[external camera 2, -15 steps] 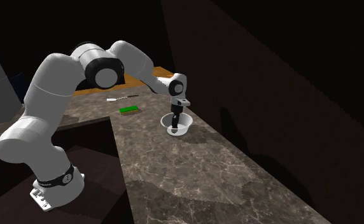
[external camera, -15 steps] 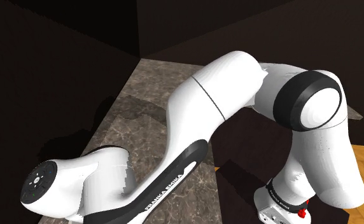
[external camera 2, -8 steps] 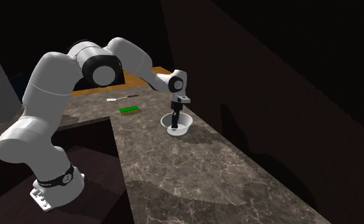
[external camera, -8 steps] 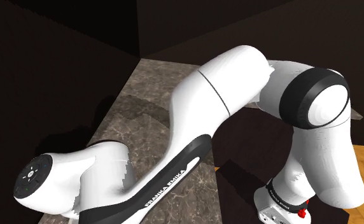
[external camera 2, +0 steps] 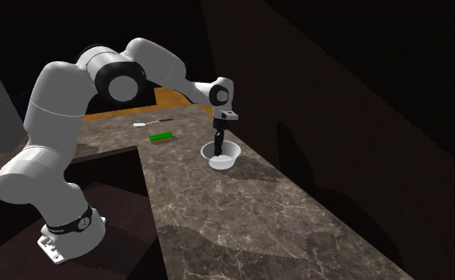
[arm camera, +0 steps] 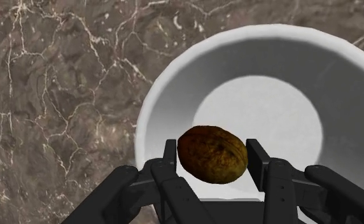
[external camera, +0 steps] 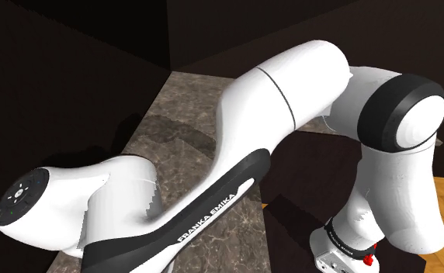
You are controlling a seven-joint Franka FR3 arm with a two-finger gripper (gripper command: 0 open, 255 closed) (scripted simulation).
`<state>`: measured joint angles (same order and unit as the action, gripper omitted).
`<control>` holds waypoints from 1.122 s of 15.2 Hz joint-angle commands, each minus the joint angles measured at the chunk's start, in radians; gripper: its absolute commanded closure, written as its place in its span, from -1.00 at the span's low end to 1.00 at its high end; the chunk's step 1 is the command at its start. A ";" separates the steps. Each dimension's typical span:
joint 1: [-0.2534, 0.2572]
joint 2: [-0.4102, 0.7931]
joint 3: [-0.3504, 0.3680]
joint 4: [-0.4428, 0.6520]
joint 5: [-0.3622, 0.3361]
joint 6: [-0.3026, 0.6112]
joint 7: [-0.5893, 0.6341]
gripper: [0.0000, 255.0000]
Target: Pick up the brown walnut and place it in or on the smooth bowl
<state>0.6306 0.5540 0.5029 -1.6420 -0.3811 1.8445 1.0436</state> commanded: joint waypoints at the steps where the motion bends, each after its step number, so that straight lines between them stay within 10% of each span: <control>1: -0.002 -0.012 0.004 0.009 0.007 -0.019 -0.006 1.00; 15: -0.007 -0.080 0.024 0.092 0.046 -0.160 -0.042 1.00; 17: 0.044 0.003 0.017 0.235 0.021 -0.227 -0.029 1.00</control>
<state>0.6504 0.5187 0.5224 -1.4708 -0.3488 1.6479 1.0065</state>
